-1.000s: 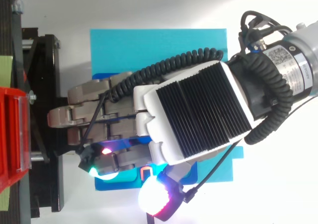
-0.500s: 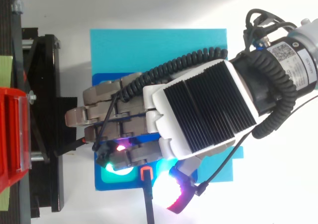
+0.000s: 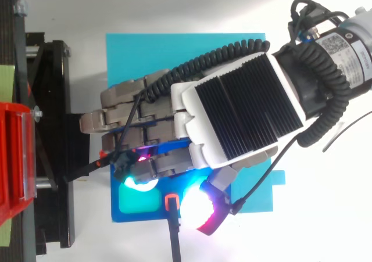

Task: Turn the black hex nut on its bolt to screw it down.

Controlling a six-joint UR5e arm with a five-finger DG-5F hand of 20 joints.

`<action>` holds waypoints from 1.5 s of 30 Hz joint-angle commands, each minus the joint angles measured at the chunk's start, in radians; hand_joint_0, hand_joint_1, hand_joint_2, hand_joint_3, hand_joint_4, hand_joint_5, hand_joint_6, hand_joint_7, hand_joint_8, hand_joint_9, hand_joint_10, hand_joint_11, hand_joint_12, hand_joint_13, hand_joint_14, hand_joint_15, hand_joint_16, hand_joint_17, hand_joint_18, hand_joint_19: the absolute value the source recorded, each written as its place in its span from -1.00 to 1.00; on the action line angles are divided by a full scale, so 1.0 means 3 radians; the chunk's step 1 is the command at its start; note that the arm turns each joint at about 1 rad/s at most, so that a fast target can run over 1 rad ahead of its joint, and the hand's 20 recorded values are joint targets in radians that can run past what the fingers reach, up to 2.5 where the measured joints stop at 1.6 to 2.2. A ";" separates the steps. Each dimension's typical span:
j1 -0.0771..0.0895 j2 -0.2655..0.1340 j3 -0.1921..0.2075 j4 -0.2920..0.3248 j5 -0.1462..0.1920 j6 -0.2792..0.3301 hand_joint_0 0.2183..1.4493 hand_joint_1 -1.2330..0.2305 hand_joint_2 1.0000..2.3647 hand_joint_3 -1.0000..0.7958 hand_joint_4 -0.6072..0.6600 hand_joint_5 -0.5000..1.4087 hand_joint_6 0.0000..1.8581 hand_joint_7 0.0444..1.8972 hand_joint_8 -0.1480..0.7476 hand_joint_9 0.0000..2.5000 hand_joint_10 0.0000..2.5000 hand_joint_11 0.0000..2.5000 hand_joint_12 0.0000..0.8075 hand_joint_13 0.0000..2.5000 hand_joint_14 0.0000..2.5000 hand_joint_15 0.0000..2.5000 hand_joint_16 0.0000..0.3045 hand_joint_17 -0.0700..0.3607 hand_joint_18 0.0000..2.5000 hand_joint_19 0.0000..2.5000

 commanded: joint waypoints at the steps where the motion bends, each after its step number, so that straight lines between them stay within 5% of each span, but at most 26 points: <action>1: -0.0018 0.0000 0.0001 0.0002 -0.0001 0.0001 -0.51 0.05 -1.00 -0.44 0.37 -0.66 -0.07 -0.24 0.09 -0.59 -0.99 -0.77 -0.15 -0.75 -1.00 -1.00 -0.72 -0.22 -0.84 -0.86; 19: -0.0136 0.0000 -0.0004 0.0115 -0.0155 0.0006 -0.51 0.05 -1.00 -0.44 0.37 -0.66 -0.07 -0.24 0.08 -0.59 -0.99 -0.77 -0.16 -0.75 -1.00 -1.00 -0.72 -0.23 -0.85 -0.86; 32: -0.0162 0.0000 0.0001 0.0196 -0.0216 0.0011 -0.51 0.05 -1.00 -0.44 0.38 -0.66 -0.12 -0.24 0.08 -0.59 -0.99 -0.77 -0.15 -0.75 -1.00 -1.00 -0.72 -0.22 -0.85 -0.86; 38: -0.0141 0.0005 0.0088 0.0176 -0.0211 0.0006 -0.51 0.05 -1.00 -0.44 0.38 -0.63 -0.35 0.02 0.07 -0.60 -0.99 -0.78 -0.14 -0.75 -1.00 -1.00 -0.71 -0.21 -0.85 -0.86; 42: -0.0141 0.0005 0.0298 -0.0095 -0.0236 -0.0015 -0.52 0.06 -1.00 -0.44 0.41 -0.62 -0.46 0.17 0.07 -0.61 -0.99 -0.77 -0.13 -0.76 -1.00 -1.00 -0.71 -0.21 -0.86 -0.86; 45: -0.0136 0.0005 0.0425 -0.0422 -0.0257 -0.0122 -0.52 0.06 -1.00 -0.44 0.40 -0.64 -0.46 0.11 0.06 -0.62 -0.99 -0.78 -0.13 -0.75 -1.00 -1.00 -0.70 -0.20 -0.86 -0.86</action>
